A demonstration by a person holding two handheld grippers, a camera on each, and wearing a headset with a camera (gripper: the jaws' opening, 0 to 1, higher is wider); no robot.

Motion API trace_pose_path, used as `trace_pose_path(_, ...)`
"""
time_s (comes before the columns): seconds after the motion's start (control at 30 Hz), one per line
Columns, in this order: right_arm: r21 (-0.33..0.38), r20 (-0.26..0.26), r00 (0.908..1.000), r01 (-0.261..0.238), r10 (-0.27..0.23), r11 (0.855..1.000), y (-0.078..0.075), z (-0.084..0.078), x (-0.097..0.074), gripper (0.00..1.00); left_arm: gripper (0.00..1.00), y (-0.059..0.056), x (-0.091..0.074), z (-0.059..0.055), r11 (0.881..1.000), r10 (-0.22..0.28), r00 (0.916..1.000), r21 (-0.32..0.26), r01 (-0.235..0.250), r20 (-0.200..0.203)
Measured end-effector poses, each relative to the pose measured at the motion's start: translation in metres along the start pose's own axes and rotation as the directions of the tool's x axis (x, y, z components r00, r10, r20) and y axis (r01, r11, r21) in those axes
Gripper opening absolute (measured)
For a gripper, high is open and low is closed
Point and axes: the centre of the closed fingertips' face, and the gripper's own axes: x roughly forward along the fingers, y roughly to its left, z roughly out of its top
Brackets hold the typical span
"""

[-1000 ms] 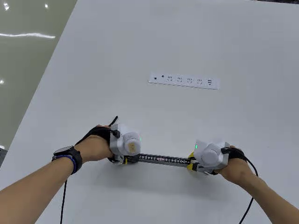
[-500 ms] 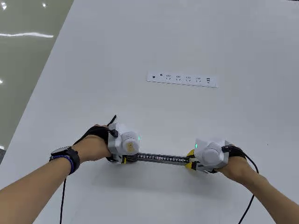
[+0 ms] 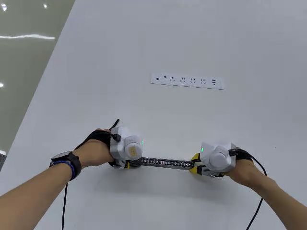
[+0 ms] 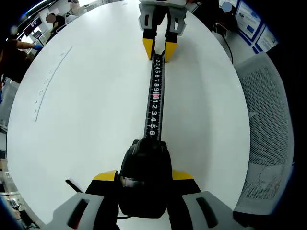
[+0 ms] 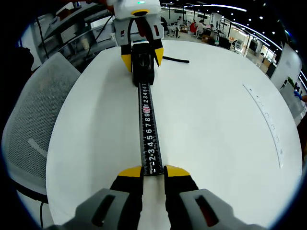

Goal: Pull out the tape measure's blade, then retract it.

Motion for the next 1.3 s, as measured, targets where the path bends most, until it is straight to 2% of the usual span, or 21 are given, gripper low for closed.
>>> trace_pose_path(0.27, 0.009, 0.001, 1.0000, -0.005, 0.005, 1.000, 0.000, 0.001, 0.001, 0.15, 0.37, 0.000, 0.000, 0.000, 1.000, -0.002, 1.0000, 0.001, 0.002, -0.005)
trace_pose_path(0.3, 0.006, -0.003, 1.0000, -0.003, 0.003, 1.000, 0.000, 0.001, 0.001, 0.15, 0.37, -0.001, 0.000, 0.000, 1.000, -0.002, 1.0000, 0.001, 0.002, -0.006)
trace_pose_path(0.37, 0.052, -0.016, 0.9999, 0.006, -0.005, 0.999, -0.001, 0.001, 0.001, 0.14, 0.37, -0.001, 0.000, 0.000, 1.000, -0.002, 1.0000, 0.001, 0.002, -0.007)
trace_pose_path(0.53, 0.015, -0.062, 0.9980, 0.011, -0.010, 1.000, 0.000, -0.001, 0.001, 0.13, 0.36, -0.001, 0.000, -0.001, 1.000, -0.006, 0.9995, 0.004, 0.006, -0.031)
trace_pose_path(0.83, 0.040, -0.065, 0.9978, 0.015, -0.013, 0.999, -0.002, -0.012, -0.005, 0.12, 0.36, -0.001, 0.000, -0.002, 1.000, -0.007, 0.9991, 0.003, 0.007, -0.042)
trace_pose_path(1.07, 0.062, -0.066, 0.9976, 0.026, -0.022, 0.998, -0.002, -0.028, -0.016, 0.12, 0.36, -0.001, 0.000, -0.002, 1.000, -0.006, 0.9989, 0.004, 0.006, -0.046)
trace_pose_path(1.3, 0.065, -0.068, 0.9973, 0.034, -0.029, 0.997, -0.002, -0.035, -0.021, 0.12, 0.37, -0.001, 0.001, -0.003, 1.000, -0.006, 0.9986, 0.009, 0.007, -0.053)
